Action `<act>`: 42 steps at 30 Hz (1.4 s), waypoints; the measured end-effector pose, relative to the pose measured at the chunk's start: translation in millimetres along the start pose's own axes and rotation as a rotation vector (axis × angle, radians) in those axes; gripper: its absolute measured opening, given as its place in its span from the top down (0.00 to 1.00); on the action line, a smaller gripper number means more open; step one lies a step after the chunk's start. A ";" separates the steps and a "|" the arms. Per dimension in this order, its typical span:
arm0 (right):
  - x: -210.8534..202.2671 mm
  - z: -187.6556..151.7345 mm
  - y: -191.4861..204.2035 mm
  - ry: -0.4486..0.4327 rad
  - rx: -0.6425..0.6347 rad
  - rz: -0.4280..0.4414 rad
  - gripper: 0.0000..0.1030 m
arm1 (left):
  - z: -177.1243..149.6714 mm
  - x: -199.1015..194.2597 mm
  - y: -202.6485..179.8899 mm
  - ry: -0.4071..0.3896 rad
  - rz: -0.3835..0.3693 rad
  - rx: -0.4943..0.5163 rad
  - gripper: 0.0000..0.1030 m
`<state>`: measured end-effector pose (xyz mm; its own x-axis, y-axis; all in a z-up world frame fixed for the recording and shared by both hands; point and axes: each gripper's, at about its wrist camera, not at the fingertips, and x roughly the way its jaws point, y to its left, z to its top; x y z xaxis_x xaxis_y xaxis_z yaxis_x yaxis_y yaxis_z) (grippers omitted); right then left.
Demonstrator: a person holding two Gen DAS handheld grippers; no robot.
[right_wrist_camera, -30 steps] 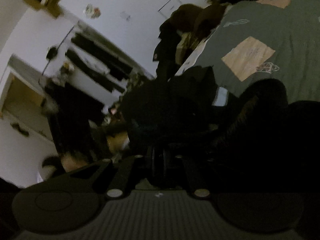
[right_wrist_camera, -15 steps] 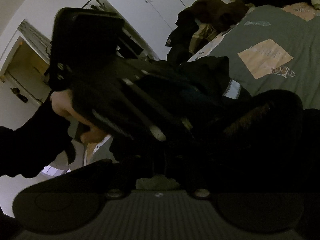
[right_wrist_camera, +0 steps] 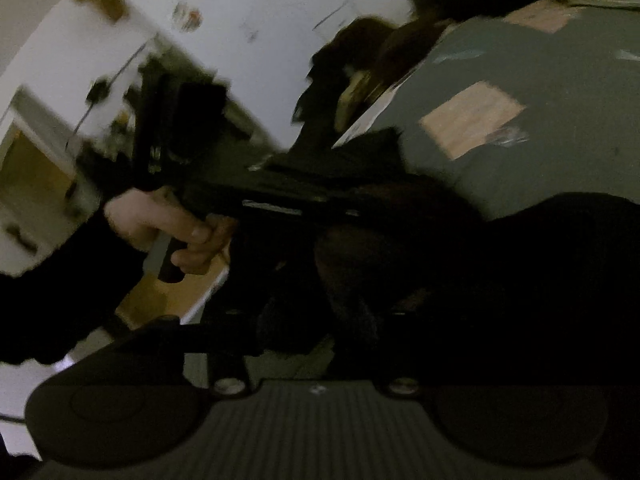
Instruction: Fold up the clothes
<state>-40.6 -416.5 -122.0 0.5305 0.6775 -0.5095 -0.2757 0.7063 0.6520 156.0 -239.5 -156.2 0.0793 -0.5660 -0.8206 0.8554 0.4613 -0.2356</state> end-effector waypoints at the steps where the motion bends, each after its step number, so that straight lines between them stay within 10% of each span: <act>1: -10.3 -0.7 -5.5 -0.028 0.019 -0.011 0.54 | 0.2 -2.3 8.0 0.000 0.022 -0.012 0.95; 9: -64.9 -3.4 -51.7 -0.151 0.127 -0.233 0.44 | -8.0 12.9 69.3 0.110 0.224 -0.107 0.95; 14: -94.1 -17.1 -74.1 -0.169 0.162 -0.433 0.42 | -20.7 10.9 69.3 0.153 0.204 -0.156 0.92; 19: -106.7 -40.2 -87.2 -0.153 0.191 -0.487 0.39 | -24.9 -38.4 68.1 0.043 0.243 -0.210 0.59; 28: -96.3 -77.8 -86.0 -0.259 0.311 -0.514 0.25 | -30.8 -85.2 -24.4 -0.300 -0.051 -0.181 0.28; 35: -89.5 -91.7 -61.9 -0.320 0.405 -0.613 0.23 | -52.4 -40.9 -72.8 -0.304 -0.165 -0.202 0.28; 42: -92.9 -81.3 -28.1 -0.316 0.402 -0.753 0.22 | -66.0 -46.2 -101.4 -0.299 -0.122 -0.162 0.28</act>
<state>-147.3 -482.6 -138.6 0.6683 -0.0637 -0.7411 0.5014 0.7746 0.3855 31.9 -215.0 -128.7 0.1489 -0.7874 -0.5982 0.7773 0.4671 -0.4214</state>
